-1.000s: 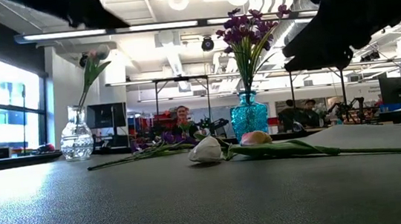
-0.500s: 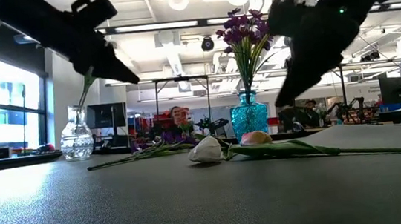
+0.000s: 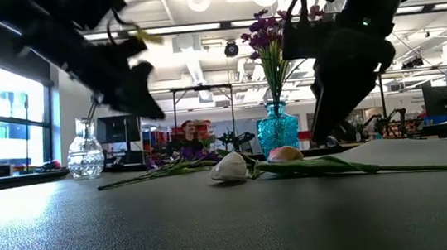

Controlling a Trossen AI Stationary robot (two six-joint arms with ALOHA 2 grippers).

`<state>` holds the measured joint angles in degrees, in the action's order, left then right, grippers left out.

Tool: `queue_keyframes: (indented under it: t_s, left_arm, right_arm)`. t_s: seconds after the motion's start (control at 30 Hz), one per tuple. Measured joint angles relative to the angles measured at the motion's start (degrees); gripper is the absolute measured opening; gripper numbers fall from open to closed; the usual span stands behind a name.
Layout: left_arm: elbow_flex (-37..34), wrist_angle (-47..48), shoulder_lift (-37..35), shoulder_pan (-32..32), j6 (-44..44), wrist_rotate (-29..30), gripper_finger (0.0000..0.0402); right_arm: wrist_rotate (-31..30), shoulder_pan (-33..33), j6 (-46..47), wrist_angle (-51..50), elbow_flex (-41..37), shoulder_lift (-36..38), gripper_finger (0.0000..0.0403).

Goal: Sort flowers into vase by color
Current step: Put the top violet flower into the blue vase

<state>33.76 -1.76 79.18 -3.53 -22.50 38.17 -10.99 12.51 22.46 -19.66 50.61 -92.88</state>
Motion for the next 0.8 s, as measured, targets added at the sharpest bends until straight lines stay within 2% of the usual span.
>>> queue_keyframes:
  t_s: [0.17, 0.33, 0.5, 0.63, 0.8]
  left_arm:
    - [0.0, 0.1, 6.5, 5.6, -4.0, -6.5, 0.0131]
    - [0.0, -1.8, 11.2, 9.4, -5.8, -8.3, 0.0161]
    - [0.0, -4.3, 14.6, 11.6, -5.9, -11.0, 0.0164]
    - [0.0, -5.8, 16.1, 12.3, -5.9, -12.2, 0.0137]
    - [0.0, -5.9, 16.1, 13.0, -5.0, -13.9, 0.0066]
  right_arm:
    - [-0.4, 0.0, 0.6, 0.6, 0.0, 0.0, 0.0208]
    - [-1.6, 0.0, 0.5, 0.8, 0.0, 0.0, 0.0208]
    - [-2.6, 0.0, 0.6, 1.1, 0.0, 0.0, 0.0208]
    - [-2.7, 0.0, 1.2, 1.2, 0.0, 0.0, 0.0208]
    - [-4.1, 0.9, 0.5, 2.2, 0.0, 0.0, 0.0208]
